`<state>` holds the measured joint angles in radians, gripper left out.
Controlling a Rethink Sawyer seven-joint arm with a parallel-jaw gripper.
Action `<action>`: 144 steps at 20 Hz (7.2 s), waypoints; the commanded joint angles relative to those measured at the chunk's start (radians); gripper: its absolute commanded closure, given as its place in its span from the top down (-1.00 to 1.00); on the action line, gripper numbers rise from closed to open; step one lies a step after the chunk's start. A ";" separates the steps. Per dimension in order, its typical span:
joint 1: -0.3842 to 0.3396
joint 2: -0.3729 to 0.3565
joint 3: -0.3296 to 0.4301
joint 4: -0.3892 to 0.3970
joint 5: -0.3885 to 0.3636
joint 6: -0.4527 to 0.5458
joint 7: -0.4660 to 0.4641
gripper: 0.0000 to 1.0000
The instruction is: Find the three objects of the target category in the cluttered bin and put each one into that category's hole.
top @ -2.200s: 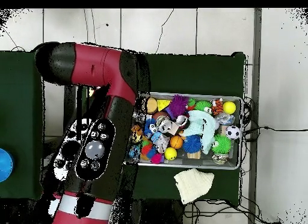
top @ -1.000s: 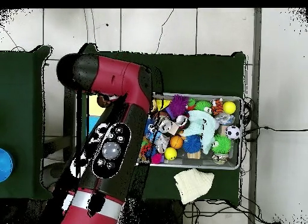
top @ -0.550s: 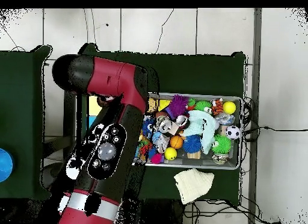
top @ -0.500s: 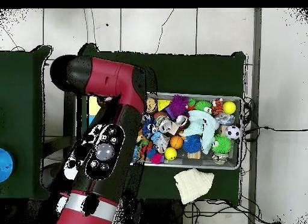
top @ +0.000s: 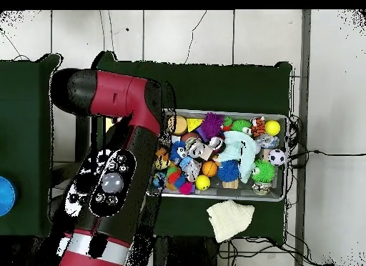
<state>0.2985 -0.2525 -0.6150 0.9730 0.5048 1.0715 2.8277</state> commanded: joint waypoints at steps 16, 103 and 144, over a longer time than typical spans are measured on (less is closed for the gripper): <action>-0.043 0.070 0.134 0.127 0.008 -0.130 0.142 -1.00; 0.035 0.015 0.134 0.258 0.076 -0.171 0.177 -1.00; 0.058 0.135 0.098 0.053 0.119 -0.095 0.317 -1.00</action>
<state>0.3594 -0.2131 -0.6046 1.0915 0.5867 0.9703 2.8279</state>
